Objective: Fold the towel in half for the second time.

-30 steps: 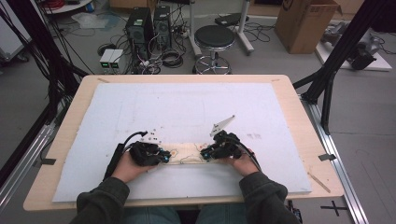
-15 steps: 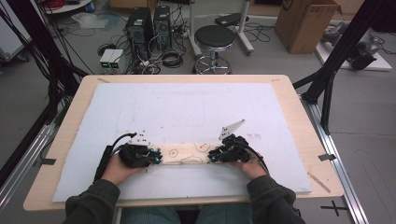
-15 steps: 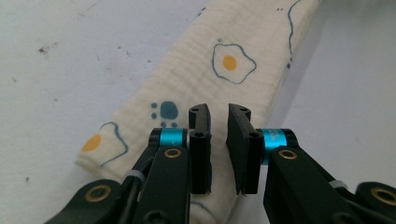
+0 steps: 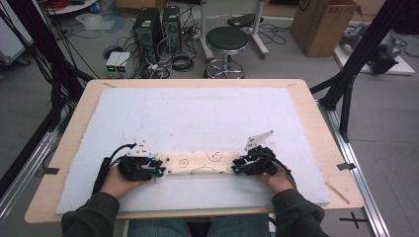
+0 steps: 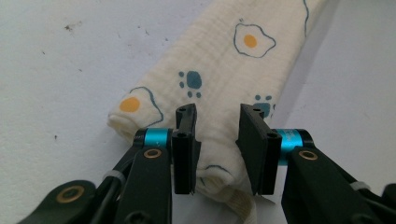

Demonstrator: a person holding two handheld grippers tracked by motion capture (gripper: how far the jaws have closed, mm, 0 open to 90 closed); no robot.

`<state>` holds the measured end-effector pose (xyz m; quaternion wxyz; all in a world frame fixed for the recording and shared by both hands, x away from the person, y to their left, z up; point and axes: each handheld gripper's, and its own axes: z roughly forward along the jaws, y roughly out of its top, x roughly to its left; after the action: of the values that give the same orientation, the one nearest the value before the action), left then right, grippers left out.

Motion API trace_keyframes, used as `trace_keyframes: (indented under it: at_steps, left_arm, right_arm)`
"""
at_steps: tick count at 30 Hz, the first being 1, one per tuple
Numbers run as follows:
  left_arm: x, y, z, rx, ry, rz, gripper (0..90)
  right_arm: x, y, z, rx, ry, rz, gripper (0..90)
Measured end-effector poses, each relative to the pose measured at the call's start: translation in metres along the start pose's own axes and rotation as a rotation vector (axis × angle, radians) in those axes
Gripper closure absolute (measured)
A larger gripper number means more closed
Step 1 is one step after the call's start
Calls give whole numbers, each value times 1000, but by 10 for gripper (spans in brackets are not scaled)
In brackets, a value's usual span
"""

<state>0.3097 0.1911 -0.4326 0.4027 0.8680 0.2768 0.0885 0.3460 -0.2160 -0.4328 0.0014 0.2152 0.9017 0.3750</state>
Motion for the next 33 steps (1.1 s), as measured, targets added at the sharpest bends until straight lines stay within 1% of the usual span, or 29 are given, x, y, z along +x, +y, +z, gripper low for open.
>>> trace_keyframes:
  at_steps: [1, 3, 5, 7, 9, 10, 12, 13, 14, 15, 18, 19, 21, 23, 24, 26, 27, 28, 29, 30, 31, 32, 33]
  left_arm:
    - [0, 1, -1, -9, 0, 2, 657]
    - [3, 4, -6, -43, -3, -11, 630]
    - [6, 6, -11, -87, 2, -27, 624]
    - [11, 7, -13, -103, 8, -48, 605]
    - [14, 7, -12, -98, 17, -55, 600]
    - [15, 7, -10, -83, 21, -57, 593]
    - [15, 5, -5, -50, 25, -51, 578]
    - [15, 4, -2, -33, 27, -48, 577]
    - [16, 3, 0, -12, 31, -44, 577]
    - [16, 1, 2, -7, 30, -43, 575]
    - [16, 0, 1, -9, 31, -42, 576]
    - [15, 0, 1, -7, 32, -35, 575]
    - [14, 0, 1, -9, 35, -38, 569]
    - [15, 0, -1, -19, 29, -48, 558]
    - [17, 1, -3, -34, 34, -62, 544]
    - [20, 2, -8, -64, 33, -91, 526]
    - [22, 3, -10, -84, 37, -106, 519]
    - [25, 4, -12, -97, 52, -122, 517]
    - [27, 5, -14, -100, 83, -140, 517]
    - [31, 6, -14, -89, 107, -172, 512]
    - [34, 7, -13, -100, 113, -193, 495]
    - [37, 7, -12, -99, 113, -209, 500]
    - [38, 8, -10, -95, 124, -222, 507]
  right_arm:
    - [0, 1, 0, 0, -1, 1, 653]
    - [1, 4, -1, -10, -5, -3, 600]
    - [0, 8, -7, -47, -18, -1, 563]
    - [-2, 12, -11, -85, -23, 14, 552]
    - [-5, 13, -12, -102, -35, 20, 537]
    - [-6, 13, -10, -103, -33, 26, 532]
    - [-8, 13, -5, -71, -33, 30, 512]
    - [-8, 13, -2, -46, -33, 32, 506]
    - [-8, 12, 1, -24, -38, 22, 504]
    - [-7, 11, 2, -15, -46, 12, 502]
    - [-7, 4, 4, -14, -52, 9, 498]
    - [-7, 3, 3, -19, -54, 2, 495]
    - [-6, 1, 3, -25, -62, -20, 486]
    - [-5, 1, 3, -27, -63, -27, 467]
    - [-6, 2, 2, -31, -66, -26, 453]
    - [-7, 5, -4, -54, -72, -12, 430]
    - [-10, 7, -8, -75, -73, 5, 428]
    - [-14, 9, -12, -93, -78, 24, 427]
    - [-17, 10, -15, -103, -83, 48, 426]
    - [-21, 10, -18, -107, -94, 73, 432]
    - [-27, 10, -20, -108, -93, 97, 444]
    - [-32, 9, -20, -107, -90, 126, 464]
    - [-37, 8, -19, -102, -82, 155, 479]
